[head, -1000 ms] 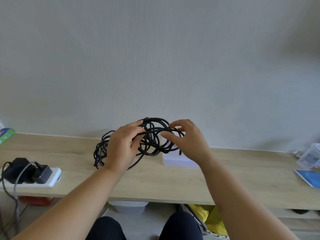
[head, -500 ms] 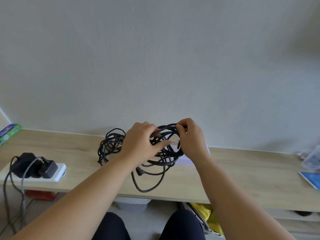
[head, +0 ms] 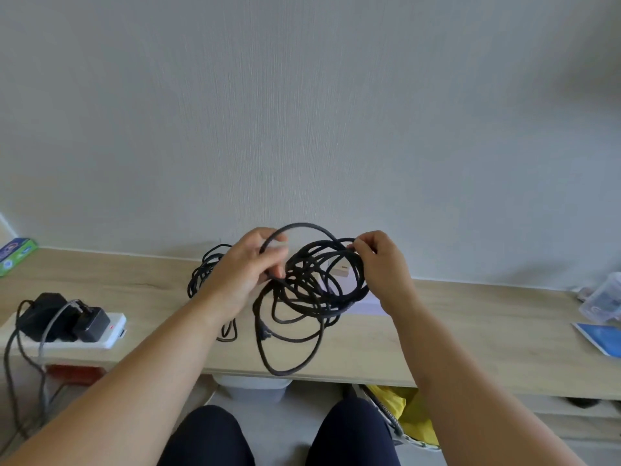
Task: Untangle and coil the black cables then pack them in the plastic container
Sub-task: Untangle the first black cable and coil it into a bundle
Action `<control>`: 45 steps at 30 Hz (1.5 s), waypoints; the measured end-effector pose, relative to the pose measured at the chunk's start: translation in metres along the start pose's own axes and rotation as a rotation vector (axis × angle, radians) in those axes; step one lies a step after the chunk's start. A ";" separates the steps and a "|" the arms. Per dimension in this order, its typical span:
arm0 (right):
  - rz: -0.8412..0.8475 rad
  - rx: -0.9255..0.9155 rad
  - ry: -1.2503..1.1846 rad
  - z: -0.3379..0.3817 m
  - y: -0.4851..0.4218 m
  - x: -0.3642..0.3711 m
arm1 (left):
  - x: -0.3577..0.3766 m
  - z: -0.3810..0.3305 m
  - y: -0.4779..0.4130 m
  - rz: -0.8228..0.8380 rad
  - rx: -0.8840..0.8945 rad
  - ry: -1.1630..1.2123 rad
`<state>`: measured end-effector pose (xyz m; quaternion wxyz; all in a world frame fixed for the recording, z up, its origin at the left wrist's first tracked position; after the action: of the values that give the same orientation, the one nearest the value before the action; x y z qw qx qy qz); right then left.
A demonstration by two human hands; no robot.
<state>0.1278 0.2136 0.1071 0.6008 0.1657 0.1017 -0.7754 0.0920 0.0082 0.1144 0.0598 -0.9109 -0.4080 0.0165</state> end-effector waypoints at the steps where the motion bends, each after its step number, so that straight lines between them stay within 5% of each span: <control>1: -0.013 -0.038 0.050 0.005 0.000 0.000 | 0.003 0.001 0.002 0.050 -0.100 -0.189; 5: -0.021 -0.172 0.278 0.022 0.001 0.008 | 0.007 -0.011 0.000 0.013 -0.226 -0.604; 12: -0.078 -0.245 0.114 0.029 0.004 0.004 | 0.006 -0.003 -0.009 -0.235 -0.031 -0.035; 19: -0.142 -0.120 -0.148 0.009 0.006 -0.005 | 0.020 0.001 0.005 -0.111 -0.036 -0.291; 23: -0.113 -0.129 -0.197 0.011 0.007 0.003 | 0.000 0.014 0.007 -0.326 -0.085 0.033; 26: -0.147 -0.115 -0.220 0.008 0.006 -0.003 | 0.010 0.028 0.002 -0.173 -0.167 0.234; 29: -0.111 -0.131 -0.210 0.010 0.005 -0.005 | 0.018 0.033 0.005 0.042 -0.353 0.152; 32: -0.034 -0.195 -0.101 0.020 0.005 0.005 | 0.014 0.029 -0.001 0.070 -0.432 0.049; 40: 0.016 -0.219 0.020 0.026 0.008 0.019 | -0.003 0.018 -0.012 -0.233 -0.334 -0.082; 45: -0.043 -0.198 -0.113 0.020 0.006 0.014 | -0.003 0.012 -0.007 -0.255 -0.228 -0.223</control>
<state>0.1276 0.1920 0.1209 0.6023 0.0595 0.1472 -0.7823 0.0835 0.0116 0.1035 -0.0878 -0.8453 -0.5232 0.0633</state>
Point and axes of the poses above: each hand's wrist, its own y-axis away from the middle knuckle, its own x-axis out of the palm, z = x × y, the point moved 9 cm from there along -y, towards the middle knuckle, and after that the axes turned 14 degrees about z, right-handed, at the moved point
